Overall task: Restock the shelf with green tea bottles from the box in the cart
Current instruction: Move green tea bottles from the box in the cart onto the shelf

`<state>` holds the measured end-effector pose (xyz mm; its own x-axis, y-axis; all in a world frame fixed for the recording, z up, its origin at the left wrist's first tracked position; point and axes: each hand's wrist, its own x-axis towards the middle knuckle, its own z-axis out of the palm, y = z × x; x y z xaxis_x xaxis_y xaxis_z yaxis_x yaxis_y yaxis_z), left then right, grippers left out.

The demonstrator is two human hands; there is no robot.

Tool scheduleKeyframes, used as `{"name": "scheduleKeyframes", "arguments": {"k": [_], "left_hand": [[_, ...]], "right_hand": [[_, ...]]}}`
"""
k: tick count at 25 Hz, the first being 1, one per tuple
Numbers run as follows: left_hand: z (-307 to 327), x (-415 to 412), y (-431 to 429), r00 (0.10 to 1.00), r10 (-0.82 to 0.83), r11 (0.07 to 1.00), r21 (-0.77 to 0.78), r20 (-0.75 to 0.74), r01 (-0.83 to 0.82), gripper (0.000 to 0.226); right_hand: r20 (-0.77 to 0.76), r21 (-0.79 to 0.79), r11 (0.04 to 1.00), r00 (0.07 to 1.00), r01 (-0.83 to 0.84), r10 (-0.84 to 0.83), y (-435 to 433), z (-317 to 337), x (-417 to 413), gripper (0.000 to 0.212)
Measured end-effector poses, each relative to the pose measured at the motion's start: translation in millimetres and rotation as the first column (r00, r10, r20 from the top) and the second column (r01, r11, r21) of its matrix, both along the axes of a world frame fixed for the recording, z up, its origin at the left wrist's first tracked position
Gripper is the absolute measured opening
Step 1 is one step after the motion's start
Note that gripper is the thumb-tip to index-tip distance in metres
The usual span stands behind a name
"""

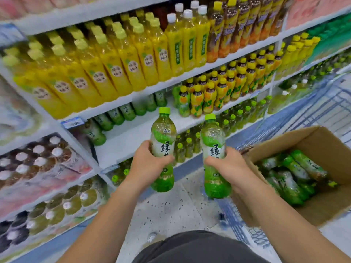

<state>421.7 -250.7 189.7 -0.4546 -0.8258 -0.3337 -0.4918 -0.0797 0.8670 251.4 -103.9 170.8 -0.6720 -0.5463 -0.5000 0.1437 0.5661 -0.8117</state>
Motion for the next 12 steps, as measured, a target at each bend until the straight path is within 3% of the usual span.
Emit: {"name": "scheduleKeyframes", "arguments": {"k": [6, 12], "left_hand": [[-21.8, 92.9, -83.8, 0.995, 0.081, 0.996, -0.048, 0.057, -0.079, 0.046], [-62.3, 134.1, -139.0, 0.984, 0.173, 0.985, -0.032, 0.032, -0.172, 0.047]], "right_hand": [[-0.027, 0.004, 0.996, 0.995, -0.093, 0.094, -99.8, -14.0, 79.4, 0.025], [-0.022, 0.04, 0.972, 0.972, -0.231, 0.232, -189.8, -43.9, 116.1, 0.032]]}}
